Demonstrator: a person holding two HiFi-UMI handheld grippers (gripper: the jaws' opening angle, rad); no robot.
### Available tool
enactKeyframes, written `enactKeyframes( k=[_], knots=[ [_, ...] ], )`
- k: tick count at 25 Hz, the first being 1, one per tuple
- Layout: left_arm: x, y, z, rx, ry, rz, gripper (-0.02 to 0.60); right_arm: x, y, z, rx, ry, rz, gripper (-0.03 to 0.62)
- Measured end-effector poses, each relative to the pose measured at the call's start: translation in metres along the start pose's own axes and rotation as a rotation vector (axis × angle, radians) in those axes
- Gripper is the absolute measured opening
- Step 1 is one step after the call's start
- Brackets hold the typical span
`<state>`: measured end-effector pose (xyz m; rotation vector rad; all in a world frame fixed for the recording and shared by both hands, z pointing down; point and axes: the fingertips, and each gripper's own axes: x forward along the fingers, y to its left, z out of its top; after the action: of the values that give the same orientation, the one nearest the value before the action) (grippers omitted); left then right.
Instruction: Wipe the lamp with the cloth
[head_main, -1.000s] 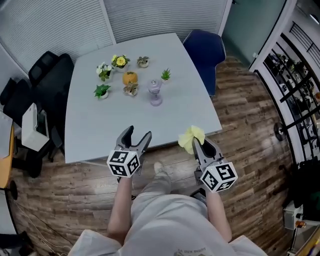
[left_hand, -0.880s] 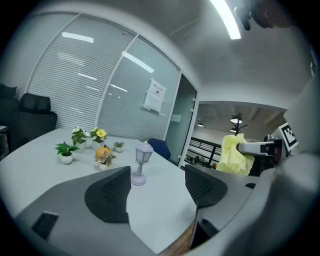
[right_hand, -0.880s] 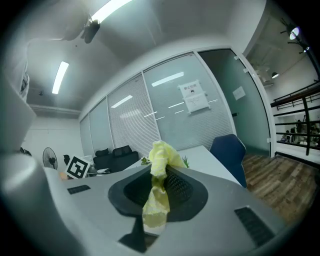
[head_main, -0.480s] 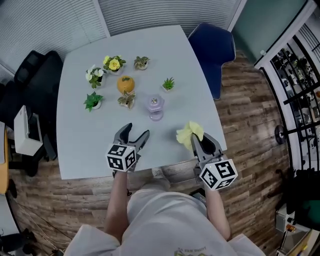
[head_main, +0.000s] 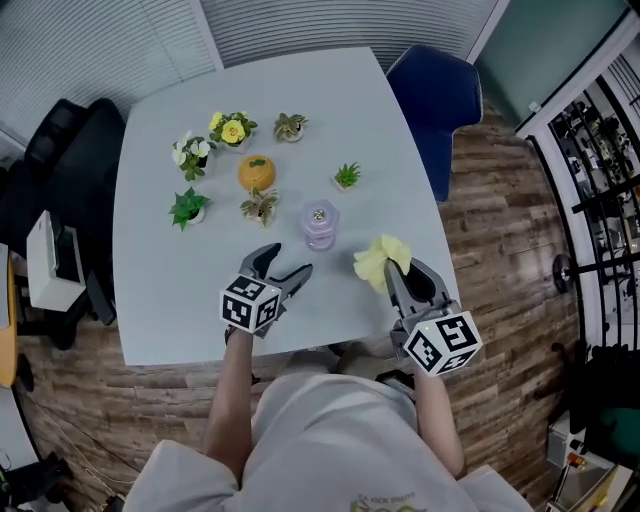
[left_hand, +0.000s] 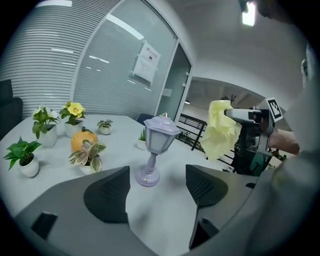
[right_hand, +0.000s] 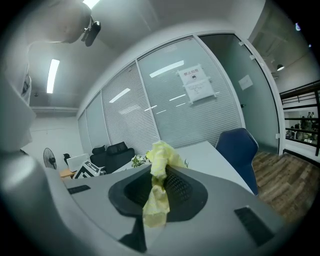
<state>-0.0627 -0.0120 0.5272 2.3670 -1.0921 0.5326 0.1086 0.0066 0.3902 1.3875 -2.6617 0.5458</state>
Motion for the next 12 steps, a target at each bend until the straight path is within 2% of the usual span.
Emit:
enactKeyframes(
  k=[6,12],
  knots=[
    [0.003,0.01,-0.002,0.028,0.035,-0.019,0.325,0.018,0.001,0.005,-0.031,0.015,0.006,0.063],
    [0.01,0.017,-0.004,0.039,0.055,-0.043,0.325,0.039,0.003,0.006,-0.041,0.033,0.051,0.063]
  ],
)
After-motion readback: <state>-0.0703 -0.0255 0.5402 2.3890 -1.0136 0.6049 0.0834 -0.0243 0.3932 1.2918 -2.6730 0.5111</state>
